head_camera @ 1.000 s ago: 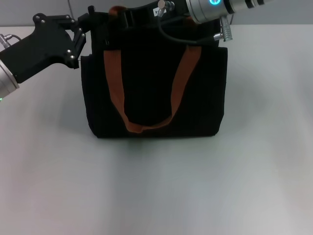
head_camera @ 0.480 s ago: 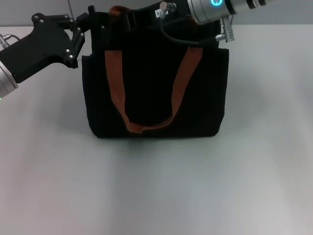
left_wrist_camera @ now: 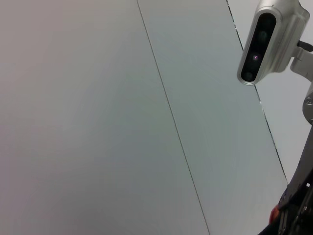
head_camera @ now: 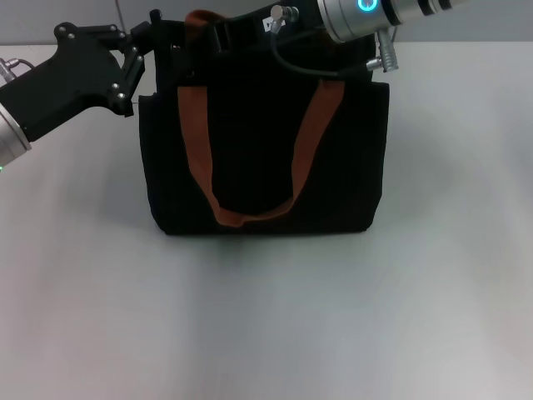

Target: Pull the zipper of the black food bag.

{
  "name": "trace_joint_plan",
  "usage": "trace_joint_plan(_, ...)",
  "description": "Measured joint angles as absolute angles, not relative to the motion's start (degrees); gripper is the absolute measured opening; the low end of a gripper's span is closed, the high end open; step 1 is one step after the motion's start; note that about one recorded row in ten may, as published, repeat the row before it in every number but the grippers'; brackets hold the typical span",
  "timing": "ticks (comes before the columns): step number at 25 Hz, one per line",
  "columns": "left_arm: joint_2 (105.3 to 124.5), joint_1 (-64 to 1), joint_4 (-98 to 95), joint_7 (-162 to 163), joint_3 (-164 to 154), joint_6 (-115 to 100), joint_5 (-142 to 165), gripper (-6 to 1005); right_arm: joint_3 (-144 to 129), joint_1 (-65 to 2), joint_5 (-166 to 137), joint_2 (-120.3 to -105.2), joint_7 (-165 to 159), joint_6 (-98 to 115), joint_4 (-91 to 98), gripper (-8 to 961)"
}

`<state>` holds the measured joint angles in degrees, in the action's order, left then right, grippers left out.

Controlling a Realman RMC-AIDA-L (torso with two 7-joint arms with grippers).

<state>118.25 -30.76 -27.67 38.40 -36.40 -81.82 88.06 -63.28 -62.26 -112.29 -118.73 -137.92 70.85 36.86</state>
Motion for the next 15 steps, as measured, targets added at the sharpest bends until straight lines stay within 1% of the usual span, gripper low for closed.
trace_joint_plan(7,118.23,-30.8,-27.8,38.4,-36.2,-81.8,88.0,63,-63.2,-62.3,-112.9,-118.9,-136.2,71.0,37.0,64)
trace_joint_plan(12,118.21,-30.5,-27.9,38.5,-36.2,-81.8,88.0,65,-63.2,-61.9,-113.2,-118.91,-136.9,70.9,38.3,-2)
trace_joint_plan(15,118.21,-30.3,-27.9,38.9,-35.9,-81.8,87.9,66,-63.2,-61.4,-115.1,-118.91,-138.8,70.8,39.4,-2)
